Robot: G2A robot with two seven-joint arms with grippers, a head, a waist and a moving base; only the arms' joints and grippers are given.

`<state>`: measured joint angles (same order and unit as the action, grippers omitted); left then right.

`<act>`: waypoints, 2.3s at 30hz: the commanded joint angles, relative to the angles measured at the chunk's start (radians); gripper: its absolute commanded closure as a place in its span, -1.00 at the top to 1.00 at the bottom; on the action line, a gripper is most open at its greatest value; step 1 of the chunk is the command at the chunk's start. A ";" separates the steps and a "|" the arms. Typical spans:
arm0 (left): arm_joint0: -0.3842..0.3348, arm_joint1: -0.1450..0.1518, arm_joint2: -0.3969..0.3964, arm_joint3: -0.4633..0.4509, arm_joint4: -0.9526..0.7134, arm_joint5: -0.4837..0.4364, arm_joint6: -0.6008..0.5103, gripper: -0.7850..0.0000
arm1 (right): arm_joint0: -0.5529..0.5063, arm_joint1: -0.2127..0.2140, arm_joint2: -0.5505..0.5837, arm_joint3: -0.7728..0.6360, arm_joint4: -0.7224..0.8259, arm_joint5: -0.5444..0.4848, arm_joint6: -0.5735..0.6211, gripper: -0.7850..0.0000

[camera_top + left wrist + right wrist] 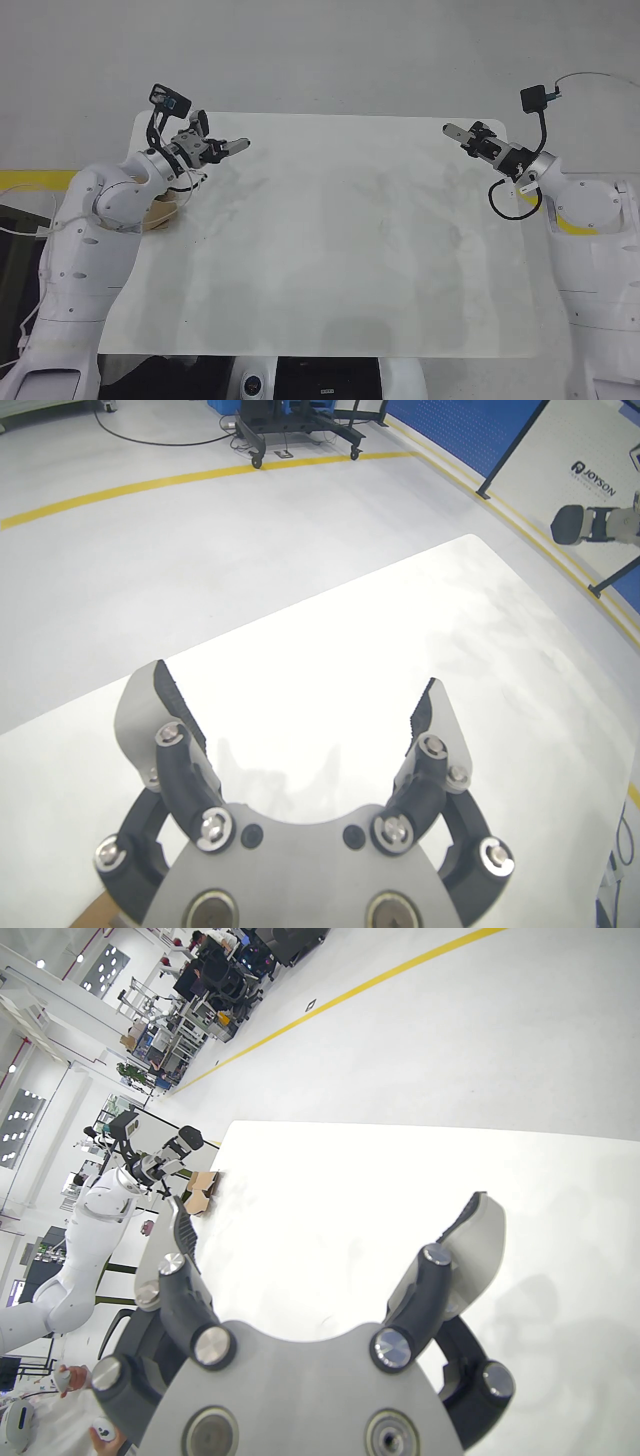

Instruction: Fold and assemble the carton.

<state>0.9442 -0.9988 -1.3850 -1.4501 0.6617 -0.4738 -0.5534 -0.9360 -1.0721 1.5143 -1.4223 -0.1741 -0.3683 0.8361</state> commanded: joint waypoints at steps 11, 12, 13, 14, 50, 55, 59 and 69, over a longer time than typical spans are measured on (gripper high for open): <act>-0.046 0.028 -0.180 0.149 -0.467 0.117 -0.312 1.00 | 0.000 0.000 0.000 0.000 0.000 0.000 0.000 1.00; -0.050 0.031 -0.196 0.161 -0.489 0.125 -0.327 1.00 | 0.000 0.000 0.000 0.000 0.000 0.000 0.000 1.00; -0.053 0.035 -0.212 0.173 -0.506 0.130 -0.339 1.00 | 0.000 0.000 0.000 0.000 0.000 0.000 0.000 1.00; -0.057 0.038 -0.227 0.186 -0.518 0.134 -0.344 1.00 | 0.000 0.000 0.000 0.000 0.000 0.000 0.000 1.00; -0.222 0.179 -0.481 0.682 -0.417 0.148 -0.440 1.00 | 0.000 0.000 0.000 0.000 0.000 0.000 0.000 1.00; -0.251 0.202 -0.478 0.771 -0.357 0.150 -0.454 1.00 | 0.000 0.000 0.000 0.000 0.000 0.000 0.000 1.00; -0.269 0.223 -0.460 0.810 -0.254 0.121 -0.446 1.00 | 0.000 0.000 0.000 0.000 0.000 0.000 0.000 1.00; -0.308 0.230 -0.331 0.875 -0.092 0.022 -0.501 1.00 | 0.000 0.000 0.000 0.000 0.000 0.000 0.000 1.00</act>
<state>0.6419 -0.7663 -1.7337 -0.5841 0.5661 -0.4401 -1.0433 -0.9360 -1.0721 1.5143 -1.4223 -0.1741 -0.3683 0.8361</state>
